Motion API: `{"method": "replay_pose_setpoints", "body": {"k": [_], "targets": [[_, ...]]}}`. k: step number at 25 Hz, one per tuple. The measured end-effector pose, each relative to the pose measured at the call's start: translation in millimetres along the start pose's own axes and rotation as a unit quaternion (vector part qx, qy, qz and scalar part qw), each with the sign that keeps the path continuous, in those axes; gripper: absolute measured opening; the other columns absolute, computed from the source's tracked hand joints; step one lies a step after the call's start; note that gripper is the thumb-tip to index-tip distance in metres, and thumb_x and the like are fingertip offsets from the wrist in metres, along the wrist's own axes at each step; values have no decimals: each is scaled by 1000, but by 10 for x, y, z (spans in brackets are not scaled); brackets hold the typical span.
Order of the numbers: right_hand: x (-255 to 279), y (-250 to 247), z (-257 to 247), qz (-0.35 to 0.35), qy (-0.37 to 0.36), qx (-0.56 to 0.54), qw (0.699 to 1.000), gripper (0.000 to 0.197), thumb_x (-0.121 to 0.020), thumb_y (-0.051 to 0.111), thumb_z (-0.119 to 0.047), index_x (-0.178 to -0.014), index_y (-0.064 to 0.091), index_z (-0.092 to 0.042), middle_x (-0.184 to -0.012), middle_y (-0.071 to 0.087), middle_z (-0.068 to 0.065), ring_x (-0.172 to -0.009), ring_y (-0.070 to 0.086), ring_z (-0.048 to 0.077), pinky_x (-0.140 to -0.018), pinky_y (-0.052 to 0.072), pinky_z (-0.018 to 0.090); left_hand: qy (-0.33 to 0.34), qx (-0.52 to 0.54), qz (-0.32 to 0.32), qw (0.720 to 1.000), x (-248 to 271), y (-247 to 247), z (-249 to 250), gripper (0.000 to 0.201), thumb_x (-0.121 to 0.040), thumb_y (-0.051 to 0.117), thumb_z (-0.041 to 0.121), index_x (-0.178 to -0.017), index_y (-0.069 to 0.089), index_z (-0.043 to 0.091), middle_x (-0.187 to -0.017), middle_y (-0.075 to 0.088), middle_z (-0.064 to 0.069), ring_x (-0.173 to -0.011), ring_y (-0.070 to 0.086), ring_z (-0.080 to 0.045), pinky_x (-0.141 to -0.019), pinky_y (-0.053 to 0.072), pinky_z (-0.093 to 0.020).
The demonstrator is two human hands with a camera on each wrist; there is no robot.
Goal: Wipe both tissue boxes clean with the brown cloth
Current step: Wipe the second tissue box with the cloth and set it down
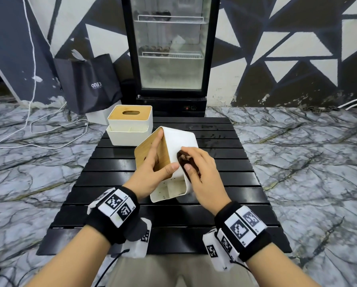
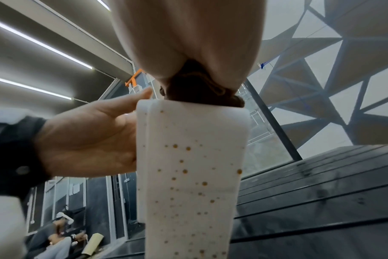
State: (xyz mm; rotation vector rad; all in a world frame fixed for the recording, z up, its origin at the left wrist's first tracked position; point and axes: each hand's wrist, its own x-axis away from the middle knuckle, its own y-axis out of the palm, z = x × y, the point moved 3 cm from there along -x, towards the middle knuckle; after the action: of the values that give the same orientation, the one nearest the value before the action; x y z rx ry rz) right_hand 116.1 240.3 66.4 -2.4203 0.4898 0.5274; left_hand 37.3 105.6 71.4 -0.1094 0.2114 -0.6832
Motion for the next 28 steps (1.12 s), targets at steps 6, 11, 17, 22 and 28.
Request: {"method": "replay_pose_setpoints", "body": {"k": [6, 11, 17, 22, 28], "targets": [[47, 16, 13, 18, 2, 9, 1000, 39, -89, 40, -23, -128, 47, -26, -124, 43, -15, -117, 31, 3, -100, 18, 5, 0, 13, -12, 1000, 22, -8, -7, 85, -72, 68, 45, -127, 9, 71, -145, 38, -2, -124, 48, -14, -77, 52, -20], [-177, -46, -56, 14, -28, 11, 999, 39, -88, 42, -19, -127, 48, -22, -122, 44, -14, -115, 35, 7, -98, 19, 3, 21, 8, -44, 999, 21, 40, -19, 89, -70, 68, 47, -134, 9, 66, -147, 36, -1, -130, 44, -14, -94, 49, -29], [-108, -10, -94, 29, -16, 16, 999, 40, -88, 40, -19, -128, 46, -23, -126, 45, -11, -114, 33, 7, -98, 17, 4, 20, -2, -50, 999, 5, 77, -8, 88, -71, 69, 46, -134, 10, 66, -146, 38, -2, -129, 44, -15, -83, 51, -21], [-255, -39, -134, 15, -40, 15, 999, 39, -89, 40, -17, -128, 46, -22, -125, 46, -9, -118, 37, 11, -96, 14, 1, 26, -31, -46, 998, 1, 79, -11, 88, -74, 67, 48, -136, 8, 64, -148, 36, -2, -135, 38, -16, -111, 35, -45], [-164, 28, -147, 27, -18, 29, 999, 41, -88, 40, -18, -128, 46, -21, -127, 47, -6, -117, 36, 13, -97, 16, 2, 31, -37, -40, 998, 19, 80, 25, 89, -74, 67, 45, -138, 8, 61, -150, 34, 1, -135, 38, -11, -110, 36, -45]]}}
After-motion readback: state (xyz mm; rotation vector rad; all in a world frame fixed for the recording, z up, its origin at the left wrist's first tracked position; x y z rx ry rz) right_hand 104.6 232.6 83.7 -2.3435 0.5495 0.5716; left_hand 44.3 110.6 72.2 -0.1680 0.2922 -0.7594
